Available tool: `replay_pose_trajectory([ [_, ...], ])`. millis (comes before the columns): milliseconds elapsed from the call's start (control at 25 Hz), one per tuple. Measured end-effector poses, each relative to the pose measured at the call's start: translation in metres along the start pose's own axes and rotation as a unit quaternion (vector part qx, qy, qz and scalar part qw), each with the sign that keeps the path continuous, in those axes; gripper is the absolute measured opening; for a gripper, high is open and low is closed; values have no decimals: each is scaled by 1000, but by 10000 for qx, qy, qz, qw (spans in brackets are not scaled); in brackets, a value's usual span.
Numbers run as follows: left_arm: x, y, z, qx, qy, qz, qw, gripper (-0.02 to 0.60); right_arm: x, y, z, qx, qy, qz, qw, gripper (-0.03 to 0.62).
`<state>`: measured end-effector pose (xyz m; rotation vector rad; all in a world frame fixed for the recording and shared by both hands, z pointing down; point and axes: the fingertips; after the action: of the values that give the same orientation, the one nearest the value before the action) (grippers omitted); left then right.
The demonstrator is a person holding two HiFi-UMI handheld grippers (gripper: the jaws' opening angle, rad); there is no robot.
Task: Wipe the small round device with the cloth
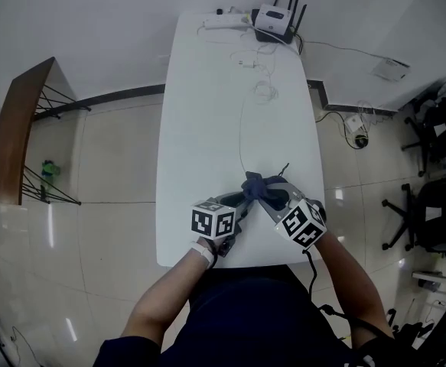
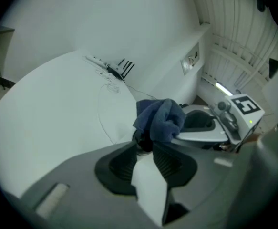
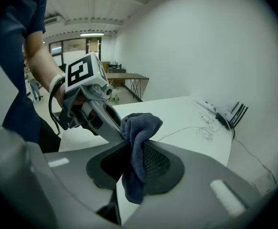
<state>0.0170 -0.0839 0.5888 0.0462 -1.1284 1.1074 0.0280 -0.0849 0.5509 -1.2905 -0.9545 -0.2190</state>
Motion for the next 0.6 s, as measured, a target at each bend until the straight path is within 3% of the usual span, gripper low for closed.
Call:
replay_pose_trajectory([
  [80,0,0,-1,-46,13,12,10000,104,-5,6,-8,57,-185,-229,9995,78],
  [160,1,1,-3,-61,29,-3,10000,104,-11,13,-31,25,-984,-659,9930,78],
  [280,0,3,-4,-154,94,-57,9998,104,-7,14,-78,-139,-2264,-922,9696,78],
  [400,1,7,-9,-287,166,-114,9994,104,9,1,-104,-543,-3021,-718,9490,78],
  [600,6,15,-19,-554,215,-107,9982,104,48,-48,-110,-1547,-3560,79,9215,78],
])
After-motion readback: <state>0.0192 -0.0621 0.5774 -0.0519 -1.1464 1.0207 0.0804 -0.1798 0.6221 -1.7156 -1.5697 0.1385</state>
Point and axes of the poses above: the fingertips, and each gripper's own axes: y backward along the fingers, z to its left, x out of its underside, and after that the axes turned 14 degrees about -y, right-handed
